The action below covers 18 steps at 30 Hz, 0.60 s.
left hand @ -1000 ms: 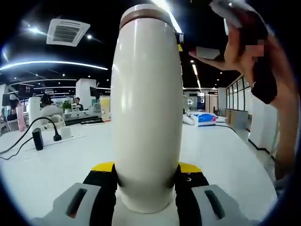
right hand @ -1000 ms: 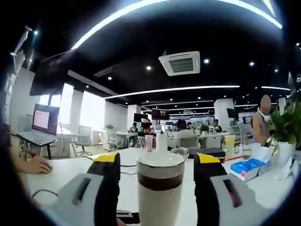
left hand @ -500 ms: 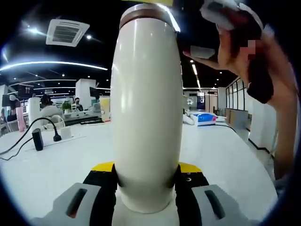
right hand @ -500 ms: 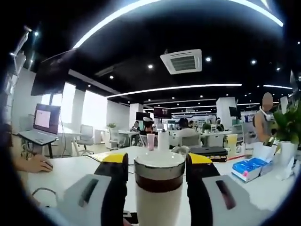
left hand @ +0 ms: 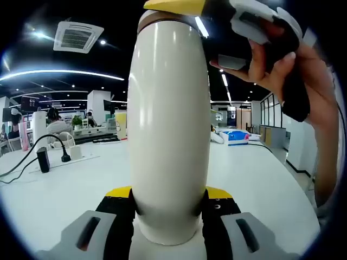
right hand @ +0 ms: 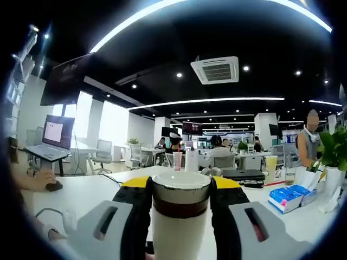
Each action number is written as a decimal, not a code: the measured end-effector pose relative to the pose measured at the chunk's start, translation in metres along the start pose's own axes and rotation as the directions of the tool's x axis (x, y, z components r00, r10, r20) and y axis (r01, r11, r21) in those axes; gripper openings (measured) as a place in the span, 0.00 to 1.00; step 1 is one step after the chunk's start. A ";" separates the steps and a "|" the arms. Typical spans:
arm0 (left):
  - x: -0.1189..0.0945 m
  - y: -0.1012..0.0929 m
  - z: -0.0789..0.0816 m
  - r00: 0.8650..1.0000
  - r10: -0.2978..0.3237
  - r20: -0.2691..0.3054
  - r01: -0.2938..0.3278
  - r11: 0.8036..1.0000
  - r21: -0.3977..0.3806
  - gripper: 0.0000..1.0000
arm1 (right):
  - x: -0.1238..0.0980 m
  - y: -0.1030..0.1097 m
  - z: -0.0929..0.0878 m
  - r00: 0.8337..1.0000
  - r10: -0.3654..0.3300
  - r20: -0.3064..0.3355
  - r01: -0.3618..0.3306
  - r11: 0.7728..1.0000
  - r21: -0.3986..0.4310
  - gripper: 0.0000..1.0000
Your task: Grasp the water cup twist off the cup lid place the cup lid on the table
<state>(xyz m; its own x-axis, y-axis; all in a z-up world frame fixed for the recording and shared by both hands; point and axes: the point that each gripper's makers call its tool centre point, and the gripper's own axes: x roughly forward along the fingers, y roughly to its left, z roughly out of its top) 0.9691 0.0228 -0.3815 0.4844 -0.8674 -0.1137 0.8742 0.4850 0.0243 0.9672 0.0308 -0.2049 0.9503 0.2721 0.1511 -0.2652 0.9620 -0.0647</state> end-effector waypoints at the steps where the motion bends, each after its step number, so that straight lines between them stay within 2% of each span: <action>1: 0.000 0.000 0.000 1.000 0.000 0.000 0.000 1.000 0.000 0.50 | 0.000 0.000 0.000 1.000 0.011 -0.003 -0.011 1.000 0.003 0.45; 18: 0.000 0.000 -0.001 1.000 0.000 0.000 0.000 1.000 0.006 0.50 | 0.001 0.002 -0.001 0.992 0.124 -0.022 -0.123 0.992 0.018 0.45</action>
<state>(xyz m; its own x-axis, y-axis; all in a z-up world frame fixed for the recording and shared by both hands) 0.9690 0.0225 -0.3825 0.4847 -0.8672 -0.1138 0.8742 0.4846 0.0301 0.9676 0.0327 -0.2064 0.9135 0.3886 0.1202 -0.3834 0.9213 -0.0650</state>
